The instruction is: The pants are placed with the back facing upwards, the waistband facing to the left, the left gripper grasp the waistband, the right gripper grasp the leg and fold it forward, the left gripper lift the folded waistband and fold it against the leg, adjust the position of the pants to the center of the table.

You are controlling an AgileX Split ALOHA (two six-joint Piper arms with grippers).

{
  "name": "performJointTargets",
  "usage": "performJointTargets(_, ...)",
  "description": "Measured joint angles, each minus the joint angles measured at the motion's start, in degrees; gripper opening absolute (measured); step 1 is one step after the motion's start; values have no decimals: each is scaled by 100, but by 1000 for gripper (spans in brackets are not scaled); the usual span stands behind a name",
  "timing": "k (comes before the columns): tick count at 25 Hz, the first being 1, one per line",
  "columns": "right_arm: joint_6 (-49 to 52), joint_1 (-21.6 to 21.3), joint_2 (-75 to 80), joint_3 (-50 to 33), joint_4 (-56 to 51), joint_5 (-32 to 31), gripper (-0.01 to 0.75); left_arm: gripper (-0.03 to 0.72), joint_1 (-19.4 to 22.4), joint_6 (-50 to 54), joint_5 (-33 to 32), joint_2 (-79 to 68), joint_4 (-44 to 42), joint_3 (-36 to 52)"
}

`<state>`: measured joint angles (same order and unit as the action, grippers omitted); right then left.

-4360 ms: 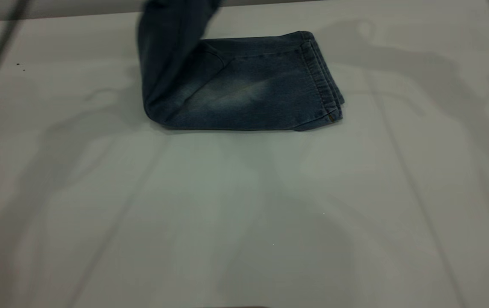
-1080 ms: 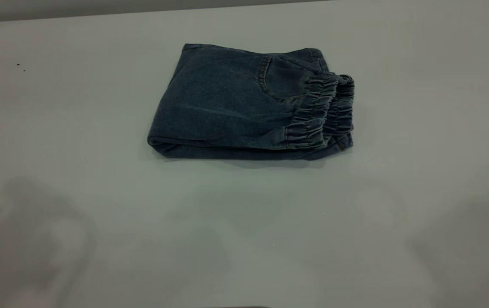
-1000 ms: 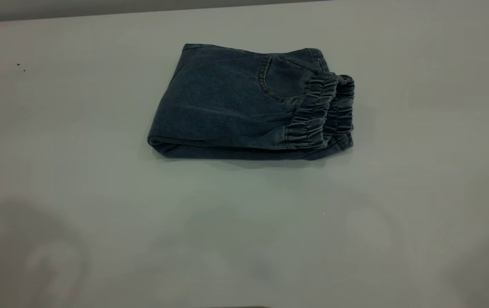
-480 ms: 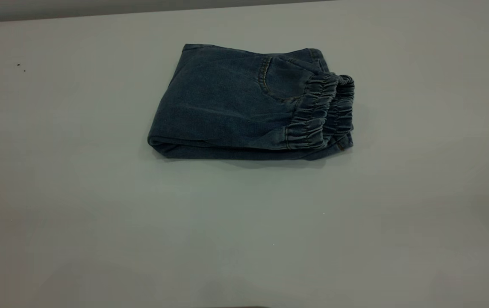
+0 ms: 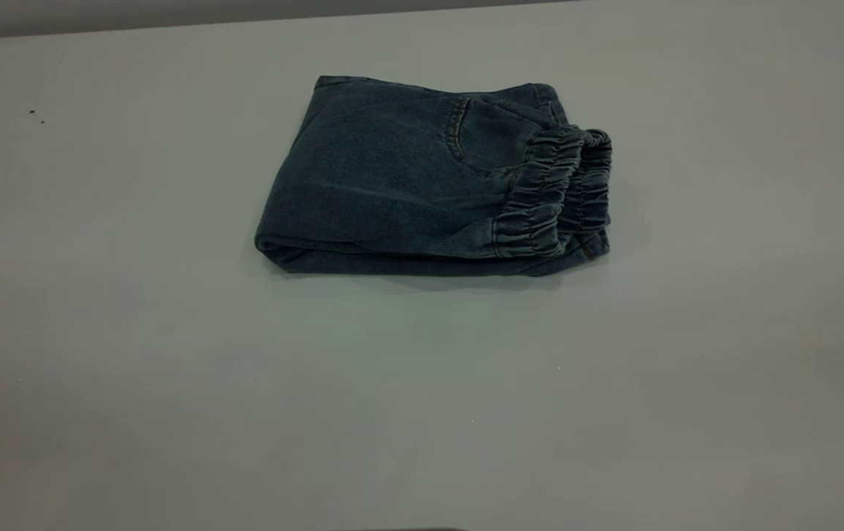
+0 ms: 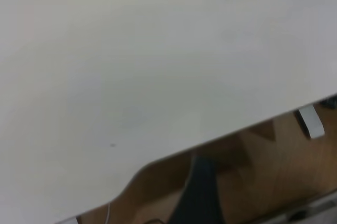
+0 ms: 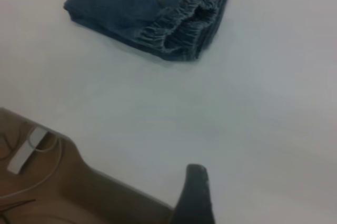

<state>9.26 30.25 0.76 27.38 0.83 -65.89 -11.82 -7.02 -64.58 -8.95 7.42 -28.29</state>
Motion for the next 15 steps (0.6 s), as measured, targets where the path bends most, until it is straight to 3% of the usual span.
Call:
performJointTargets(9,0,-78,0,0,-6,4,549,571,0,0,0,195,-7,0)
performJointTargets(11,0,-468,0,0,-83,4,549,571,45,0,0,201,-7,0)
performJointTargets(15,0,-1721,-86,0,-83,4,549,571,557,0,0,201,-7,0)
